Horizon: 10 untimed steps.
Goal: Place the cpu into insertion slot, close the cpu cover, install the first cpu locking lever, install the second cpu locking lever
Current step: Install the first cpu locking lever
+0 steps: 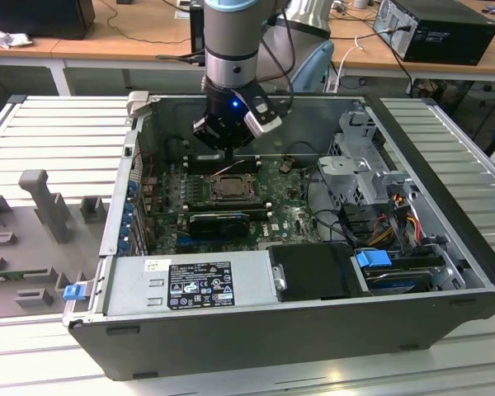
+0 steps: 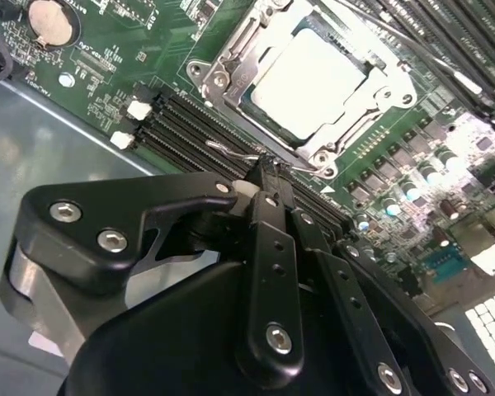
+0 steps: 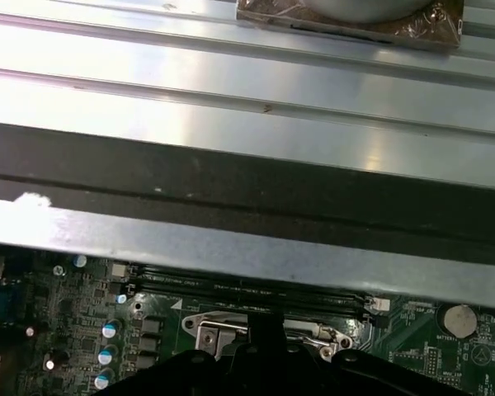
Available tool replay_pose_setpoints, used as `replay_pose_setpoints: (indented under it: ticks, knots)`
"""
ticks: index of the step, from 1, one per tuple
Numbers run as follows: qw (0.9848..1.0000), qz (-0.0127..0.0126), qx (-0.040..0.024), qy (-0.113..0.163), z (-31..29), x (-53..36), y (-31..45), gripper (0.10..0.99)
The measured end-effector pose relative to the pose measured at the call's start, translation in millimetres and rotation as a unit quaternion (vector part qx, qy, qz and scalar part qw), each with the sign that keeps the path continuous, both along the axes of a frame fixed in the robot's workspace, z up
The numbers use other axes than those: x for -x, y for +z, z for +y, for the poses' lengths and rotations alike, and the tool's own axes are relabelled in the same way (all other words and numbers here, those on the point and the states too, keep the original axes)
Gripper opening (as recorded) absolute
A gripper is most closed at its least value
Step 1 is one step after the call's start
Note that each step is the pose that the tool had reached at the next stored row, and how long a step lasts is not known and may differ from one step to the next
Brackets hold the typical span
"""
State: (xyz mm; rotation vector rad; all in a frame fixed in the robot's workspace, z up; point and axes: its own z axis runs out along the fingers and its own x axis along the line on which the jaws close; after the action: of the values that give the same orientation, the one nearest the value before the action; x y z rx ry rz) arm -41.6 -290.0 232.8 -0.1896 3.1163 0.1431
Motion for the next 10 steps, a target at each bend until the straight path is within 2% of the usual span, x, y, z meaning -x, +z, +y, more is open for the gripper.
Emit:
replay_pose_setpoints:
  ticks: [2,4,10]
  knots:
    - [1.0000,-0.0001,-0.0030,-0.001,0.2,-1.6,-3.7,0.106]
    - [1.0000,0.0000,-0.0029,-0.007,1.6,-4.9,-8.2,0.106]
    - [1.0000,-0.0001,-0.0030,-0.009,3.4,-12.2,-10.9,0.106]
